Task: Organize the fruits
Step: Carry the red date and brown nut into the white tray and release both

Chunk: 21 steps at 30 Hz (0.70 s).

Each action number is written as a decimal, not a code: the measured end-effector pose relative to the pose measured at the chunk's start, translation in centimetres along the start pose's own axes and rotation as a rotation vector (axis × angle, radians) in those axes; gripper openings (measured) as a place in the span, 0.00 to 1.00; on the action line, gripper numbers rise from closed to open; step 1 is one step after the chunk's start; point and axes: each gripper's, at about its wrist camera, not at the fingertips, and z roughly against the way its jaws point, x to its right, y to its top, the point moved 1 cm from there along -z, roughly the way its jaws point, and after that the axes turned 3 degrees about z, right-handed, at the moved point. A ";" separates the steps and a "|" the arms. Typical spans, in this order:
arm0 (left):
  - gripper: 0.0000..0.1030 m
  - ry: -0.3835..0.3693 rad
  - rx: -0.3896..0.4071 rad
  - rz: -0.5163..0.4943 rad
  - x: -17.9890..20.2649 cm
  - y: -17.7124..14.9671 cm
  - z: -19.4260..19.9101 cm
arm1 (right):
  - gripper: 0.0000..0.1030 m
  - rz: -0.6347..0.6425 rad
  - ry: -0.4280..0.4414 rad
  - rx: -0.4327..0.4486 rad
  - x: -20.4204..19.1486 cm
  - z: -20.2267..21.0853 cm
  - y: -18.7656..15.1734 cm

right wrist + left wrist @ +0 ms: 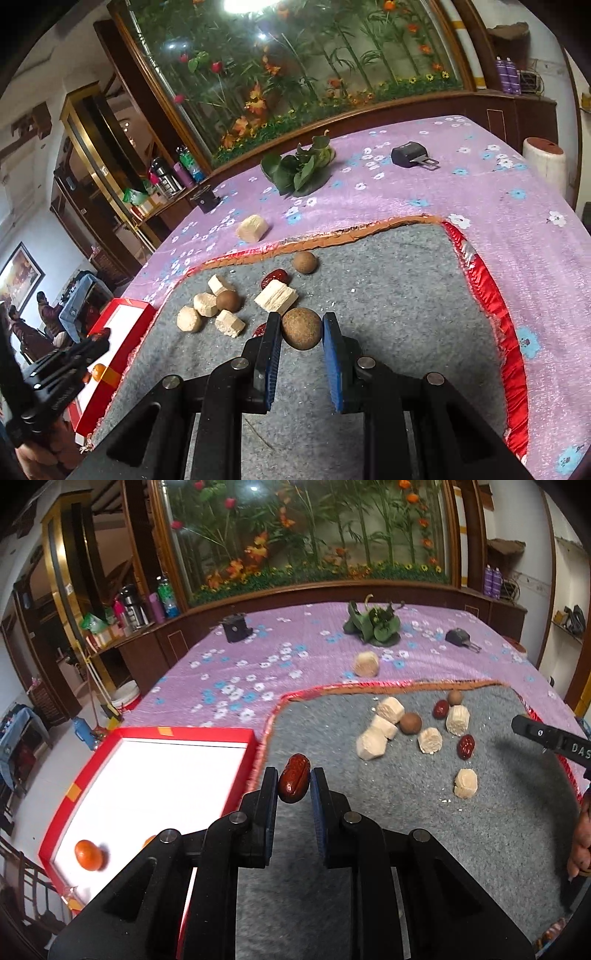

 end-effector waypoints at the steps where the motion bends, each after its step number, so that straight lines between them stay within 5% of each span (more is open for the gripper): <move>1: 0.17 0.000 0.006 0.003 -0.2 0.0 0.2 | 0.21 0.005 -0.006 0.002 -0.1 0.0 0.0; 21: 0.17 0.018 0.060 0.045 -2.2 0.0 2.4 | 0.21 0.027 -0.041 0.017 -0.2 0.0 -0.3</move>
